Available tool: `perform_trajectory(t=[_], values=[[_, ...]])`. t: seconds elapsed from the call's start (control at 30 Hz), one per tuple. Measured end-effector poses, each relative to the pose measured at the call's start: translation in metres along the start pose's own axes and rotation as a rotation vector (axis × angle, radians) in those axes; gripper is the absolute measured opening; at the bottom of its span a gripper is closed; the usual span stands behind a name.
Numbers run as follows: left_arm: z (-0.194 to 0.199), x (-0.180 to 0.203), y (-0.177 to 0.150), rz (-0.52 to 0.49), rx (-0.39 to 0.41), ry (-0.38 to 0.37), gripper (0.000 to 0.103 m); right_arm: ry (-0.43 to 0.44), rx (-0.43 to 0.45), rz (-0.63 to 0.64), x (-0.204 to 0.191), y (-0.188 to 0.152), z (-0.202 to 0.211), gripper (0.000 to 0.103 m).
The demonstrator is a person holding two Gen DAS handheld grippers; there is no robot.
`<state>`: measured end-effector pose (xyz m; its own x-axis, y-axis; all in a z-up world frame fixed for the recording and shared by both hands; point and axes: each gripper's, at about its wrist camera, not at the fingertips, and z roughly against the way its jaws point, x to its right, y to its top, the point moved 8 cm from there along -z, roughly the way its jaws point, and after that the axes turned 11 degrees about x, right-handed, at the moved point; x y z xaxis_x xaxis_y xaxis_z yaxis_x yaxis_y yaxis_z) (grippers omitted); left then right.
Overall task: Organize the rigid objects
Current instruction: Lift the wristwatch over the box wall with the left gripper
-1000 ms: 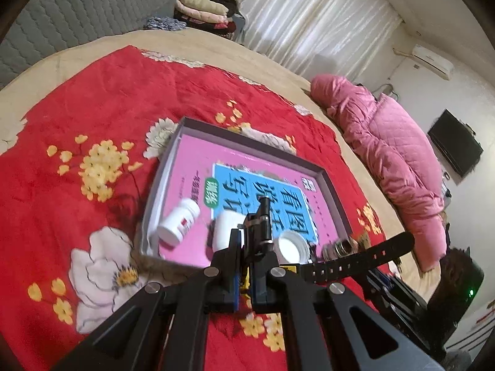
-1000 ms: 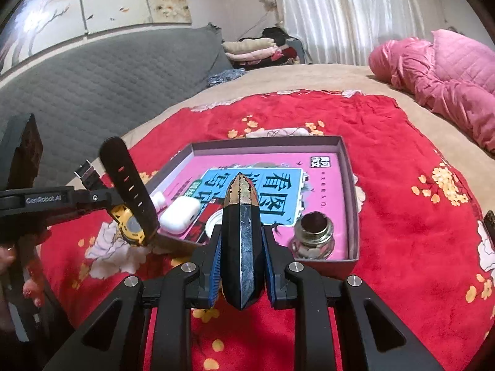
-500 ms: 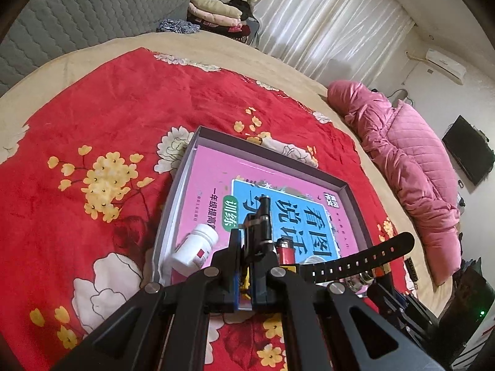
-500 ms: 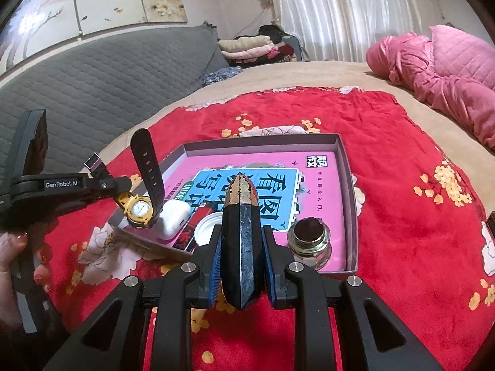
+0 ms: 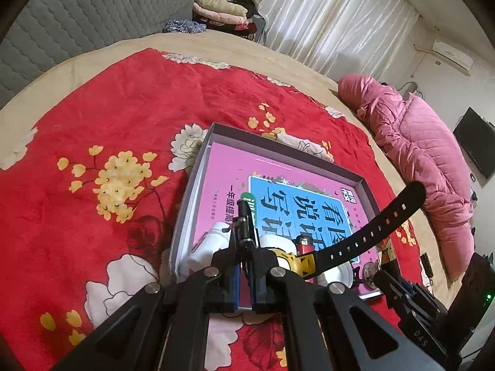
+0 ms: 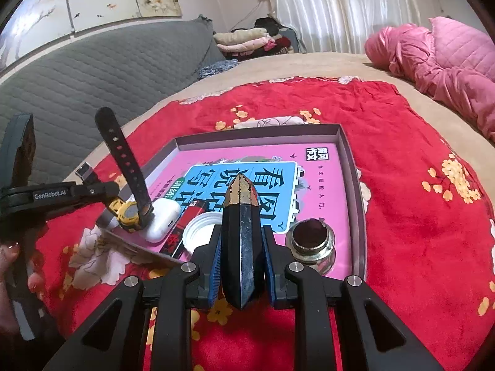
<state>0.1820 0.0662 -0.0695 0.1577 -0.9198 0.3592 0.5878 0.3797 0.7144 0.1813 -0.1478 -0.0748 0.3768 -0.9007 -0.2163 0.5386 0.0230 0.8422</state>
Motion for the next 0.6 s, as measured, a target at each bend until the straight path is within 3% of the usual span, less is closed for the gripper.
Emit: perform_trajectory(t=[0.6], values=[[0.0, -0.001, -0.005, -0.042, -0.011, 0.021, 0.005, -0.054, -0.035, 0.022, 0.01, -0.002, -0.019, 0.023]])
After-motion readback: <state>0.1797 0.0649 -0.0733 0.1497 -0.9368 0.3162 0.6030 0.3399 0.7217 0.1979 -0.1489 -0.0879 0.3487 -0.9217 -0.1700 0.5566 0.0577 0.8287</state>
